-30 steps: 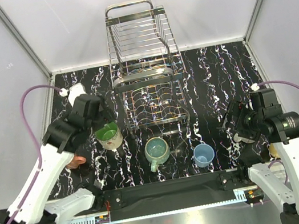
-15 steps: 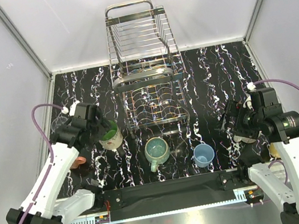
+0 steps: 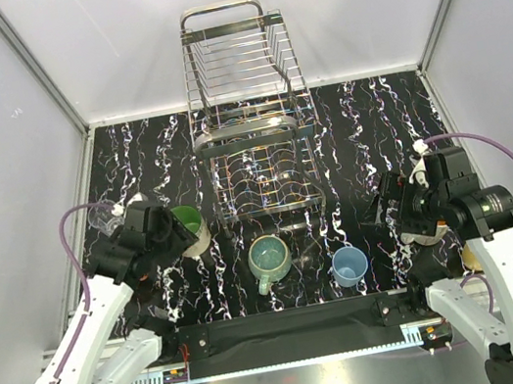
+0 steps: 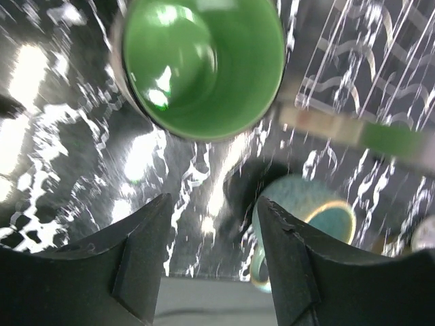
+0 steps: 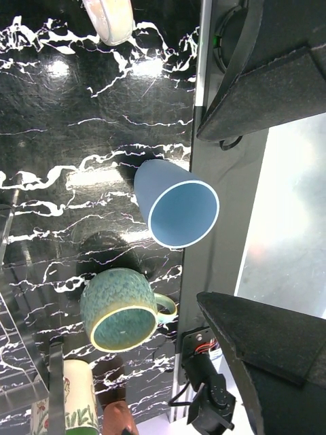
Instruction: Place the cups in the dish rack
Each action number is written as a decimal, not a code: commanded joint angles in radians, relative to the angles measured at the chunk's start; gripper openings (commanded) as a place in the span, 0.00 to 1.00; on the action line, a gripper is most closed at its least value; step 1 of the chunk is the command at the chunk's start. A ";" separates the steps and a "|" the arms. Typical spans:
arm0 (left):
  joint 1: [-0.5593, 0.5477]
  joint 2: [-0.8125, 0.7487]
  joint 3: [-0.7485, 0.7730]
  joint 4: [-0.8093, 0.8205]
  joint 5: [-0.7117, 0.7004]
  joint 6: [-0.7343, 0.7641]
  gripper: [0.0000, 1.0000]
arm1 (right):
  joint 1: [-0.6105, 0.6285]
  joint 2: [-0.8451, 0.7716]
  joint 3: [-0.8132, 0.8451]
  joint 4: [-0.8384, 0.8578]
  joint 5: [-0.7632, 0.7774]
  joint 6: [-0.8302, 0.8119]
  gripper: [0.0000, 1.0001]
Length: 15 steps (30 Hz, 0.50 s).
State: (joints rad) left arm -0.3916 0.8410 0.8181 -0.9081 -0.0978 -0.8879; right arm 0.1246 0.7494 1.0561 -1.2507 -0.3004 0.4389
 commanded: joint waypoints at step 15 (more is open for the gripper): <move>-0.523 0.041 0.007 0.244 -0.023 -0.132 0.68 | 0.007 0.103 -0.139 -0.003 0.037 0.129 0.77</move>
State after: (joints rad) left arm -0.8742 0.8845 0.7944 -0.7555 -0.0566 -0.9752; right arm 0.1253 0.8433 0.9649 -1.2469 -0.2539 0.5179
